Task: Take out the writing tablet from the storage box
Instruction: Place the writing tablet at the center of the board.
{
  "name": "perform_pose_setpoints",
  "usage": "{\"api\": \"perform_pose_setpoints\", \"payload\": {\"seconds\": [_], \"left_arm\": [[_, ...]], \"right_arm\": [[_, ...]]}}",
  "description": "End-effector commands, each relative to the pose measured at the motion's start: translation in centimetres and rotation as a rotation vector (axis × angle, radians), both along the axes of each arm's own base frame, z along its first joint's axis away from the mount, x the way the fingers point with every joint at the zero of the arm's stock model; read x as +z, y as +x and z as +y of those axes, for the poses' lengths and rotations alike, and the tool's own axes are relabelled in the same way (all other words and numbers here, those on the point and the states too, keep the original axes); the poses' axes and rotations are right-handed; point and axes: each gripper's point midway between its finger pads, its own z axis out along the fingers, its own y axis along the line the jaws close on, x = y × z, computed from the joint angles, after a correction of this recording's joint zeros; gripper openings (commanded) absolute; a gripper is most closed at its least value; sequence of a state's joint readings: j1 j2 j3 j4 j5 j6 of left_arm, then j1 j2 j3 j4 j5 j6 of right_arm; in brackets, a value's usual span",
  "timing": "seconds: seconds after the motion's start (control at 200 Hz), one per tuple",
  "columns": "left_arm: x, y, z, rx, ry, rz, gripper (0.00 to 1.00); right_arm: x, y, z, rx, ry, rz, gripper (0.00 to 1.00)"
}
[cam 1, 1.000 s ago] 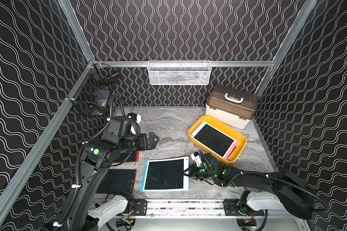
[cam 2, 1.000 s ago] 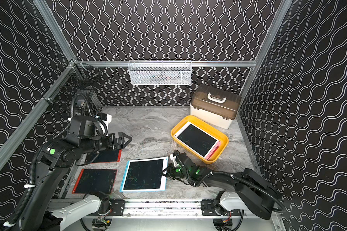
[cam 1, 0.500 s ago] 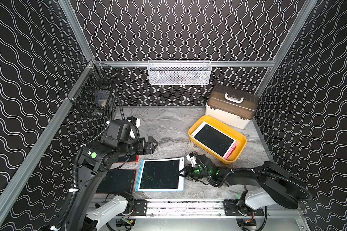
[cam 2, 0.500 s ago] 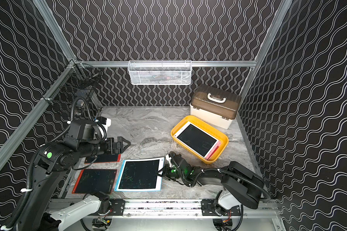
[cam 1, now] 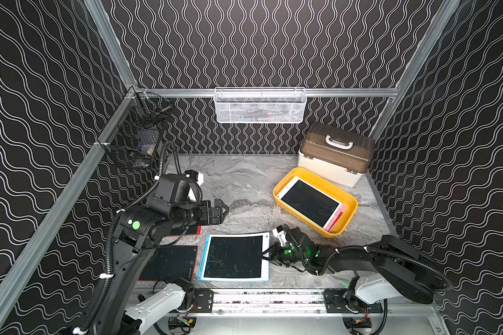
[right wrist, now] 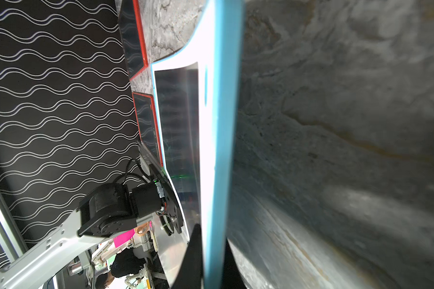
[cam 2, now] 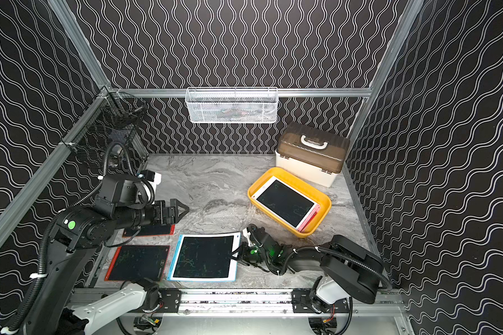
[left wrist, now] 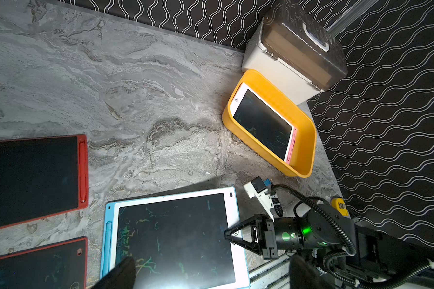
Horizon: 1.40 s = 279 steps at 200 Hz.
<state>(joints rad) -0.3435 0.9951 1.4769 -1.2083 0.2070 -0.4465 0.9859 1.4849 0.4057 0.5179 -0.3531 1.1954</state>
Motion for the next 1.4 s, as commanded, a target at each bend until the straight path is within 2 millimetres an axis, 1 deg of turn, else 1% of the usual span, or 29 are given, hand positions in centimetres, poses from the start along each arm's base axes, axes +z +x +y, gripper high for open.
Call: {"api": "perform_pose_setpoints", "payload": {"seconds": [0.0,0.095,0.185,0.24,0.275,0.32,0.44,0.51,0.57,0.646,0.761,0.841,0.961,1.036,1.066,1.121,1.211,1.251,1.281,1.336,1.391], "left_arm": [[0.1,0.0,0.0,0.005,-0.008,0.002,0.99],[0.0,-0.1,0.2,0.014,-0.001,0.000,0.99],[0.0,-0.2,0.3,0.017,-0.001,0.001,0.99],[0.1,-0.2,0.3,0.018,-0.004,0.001,0.99],[0.1,-0.2,0.2,0.018,-0.005,0.001,0.99],[0.2,-0.2,0.2,0.019,-0.006,-0.002,0.99],[0.3,-0.2,0.2,0.017,-0.010,-0.003,0.99],[0.3,-0.1,0.1,0.018,-0.014,-0.004,0.99],[0.2,-0.1,0.1,0.015,-0.016,-0.002,0.99],[0.2,-0.1,0.0,0.014,-0.019,-0.001,0.99],[0.2,-0.2,0.0,0.011,-0.017,-0.004,0.99],[0.2,-0.1,0.0,0.005,-0.010,-0.009,0.99],[-0.1,0.6,-0.1,-0.008,0.011,-0.014,0.99],[-0.3,1.6,-0.6,-0.017,0.008,-0.015,0.99],[-0.3,2.0,-0.9,-0.024,0.002,-0.016,0.99],[0.0,3.1,-1.5,-0.041,-0.002,-0.024,0.99],[0.0,5.2,-2.3,-0.057,0.009,-0.023,0.99],[-0.3,6.0,-2.7,-0.067,0.013,-0.011,0.99],[-0.6,6.4,-2.9,-0.071,0.017,-0.001,0.99],[-1.4,6.9,-2.9,-0.066,0.035,0.016,0.99],[-2.4,7.0,-2.4,-0.043,0.058,0.034,0.99]], "right_arm": [[-4.1,-2.0,-2.3,0.012,-0.158,0.122,0.11],[-4.8,-2.2,-2.2,0.031,-0.173,0.139,0.12],[-5.1,-2.3,-2.1,0.038,-0.179,0.145,0.13],[-5.1,-2.2,-2.2,0.038,-0.185,0.142,0.15],[-5.1,-2.3,-2.3,0.038,-0.192,0.140,0.19],[-5.1,-2.2,-2.4,0.034,-0.199,0.139,0.28],[-4.8,-2.1,-2.8,0.022,-0.220,0.126,0.36],[-4.5,-1.9,-3.0,0.012,-0.231,0.118,0.47],[-4.1,-1.7,-3.0,0.008,-0.233,0.107,0.49],[-3.4,-1.2,-3.0,-0.002,-0.243,0.087,0.55],[-2.1,-0.5,-3.0,-0.019,-0.256,0.052,0.56],[-0.6,0.3,-3.0,-0.034,-0.267,0.013,0.59],[2.2,1.9,-3.1,-0.044,-0.335,-0.071,0.61],[4.5,2.8,-3.3,-0.053,-0.382,-0.113,0.63],[5.7,3.3,-3.4,-0.062,-0.395,-0.138,0.64],[7.8,4.4,-4.1,-0.093,-0.444,-0.197,0.67],[10.3,6.6,-7.3,-0.193,-0.579,-0.281,0.72],[10.5,7.3,-8.7,-0.216,-0.622,-0.265,0.74],[10.2,7.6,-9.4,-0.210,-0.635,-0.234,0.74],[9.0,7.4,-9.7,-0.159,-0.632,-0.171,0.74],[7.6,6.6,-9.2,-0.078,-0.632,-0.154,0.73]]}}
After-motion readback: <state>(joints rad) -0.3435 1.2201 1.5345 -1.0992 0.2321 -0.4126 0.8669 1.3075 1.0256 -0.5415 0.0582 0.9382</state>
